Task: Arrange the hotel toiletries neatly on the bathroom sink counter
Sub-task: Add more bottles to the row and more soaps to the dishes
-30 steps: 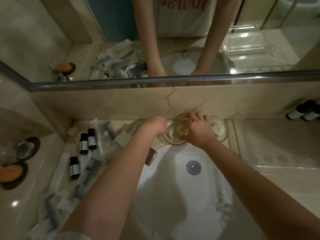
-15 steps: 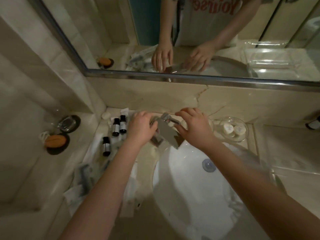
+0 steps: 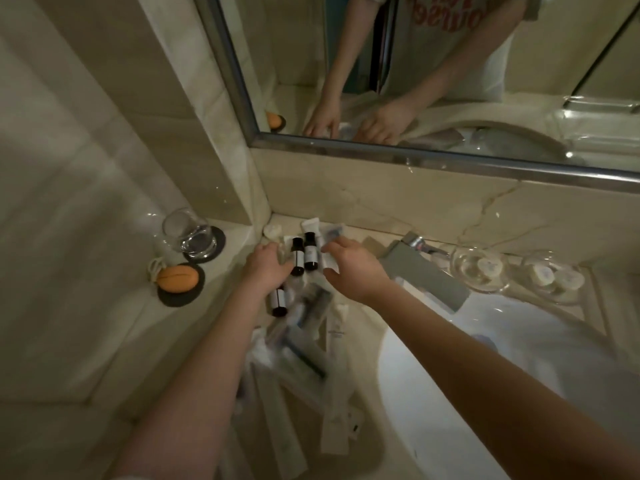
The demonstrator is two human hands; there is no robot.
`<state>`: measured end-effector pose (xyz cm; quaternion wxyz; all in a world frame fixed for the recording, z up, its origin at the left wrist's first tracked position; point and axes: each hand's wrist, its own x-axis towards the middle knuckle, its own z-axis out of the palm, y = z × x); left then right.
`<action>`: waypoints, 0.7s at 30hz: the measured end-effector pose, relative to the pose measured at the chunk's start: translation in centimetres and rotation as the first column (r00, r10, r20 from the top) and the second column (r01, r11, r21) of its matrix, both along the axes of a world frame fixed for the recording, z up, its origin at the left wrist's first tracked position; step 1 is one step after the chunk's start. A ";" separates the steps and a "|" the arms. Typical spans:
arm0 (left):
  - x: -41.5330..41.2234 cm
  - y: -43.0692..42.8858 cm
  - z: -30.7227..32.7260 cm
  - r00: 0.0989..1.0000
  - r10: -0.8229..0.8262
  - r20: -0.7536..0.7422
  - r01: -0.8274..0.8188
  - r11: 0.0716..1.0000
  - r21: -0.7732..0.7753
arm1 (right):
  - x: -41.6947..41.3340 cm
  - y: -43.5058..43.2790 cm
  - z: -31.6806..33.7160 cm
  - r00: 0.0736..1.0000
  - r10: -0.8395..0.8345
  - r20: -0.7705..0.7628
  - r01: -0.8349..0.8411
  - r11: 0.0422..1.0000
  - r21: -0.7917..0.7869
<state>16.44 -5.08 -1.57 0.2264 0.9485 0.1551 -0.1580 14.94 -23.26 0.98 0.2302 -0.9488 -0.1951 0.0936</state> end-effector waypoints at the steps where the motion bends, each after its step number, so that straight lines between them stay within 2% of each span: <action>1: 0.7 0.2 -0.5 1.000 -0.001 -0.024 0.000 1.000 -0.025 | 0.5 0.5 -0.5 0.999 -0.024 -0.029 0.024 1.000 -0.017; 6: 3.2 -0.7 -2.1 0.997 -0.014 -0.078 0.003 0.991 -0.137 | 2.8 1.1 -2.5 0.988 -0.122 -0.099 0.114 0.990 -0.082; 11: 4.3 -0.9 -3.3 0.992 0.068 -0.103 -0.090 0.972 -0.218 | 4.1 1.3 -3.5 0.979 -0.156 -0.133 0.147 0.986 -0.076; 17: 3.4 1.2 -2.6 0.994 0.112 0.003 -0.106 0.949 -0.297 | 5.9 3.8 -4.3 0.954 -0.225 -0.198 0.223 0.974 -0.031; 21: 2.5 3.2 -1.0 0.977 0.181 0.110 -0.126 0.915 -0.382 | 8.0 5.7 -4.4 0.935 -0.167 -0.312 0.145 0.985 -0.093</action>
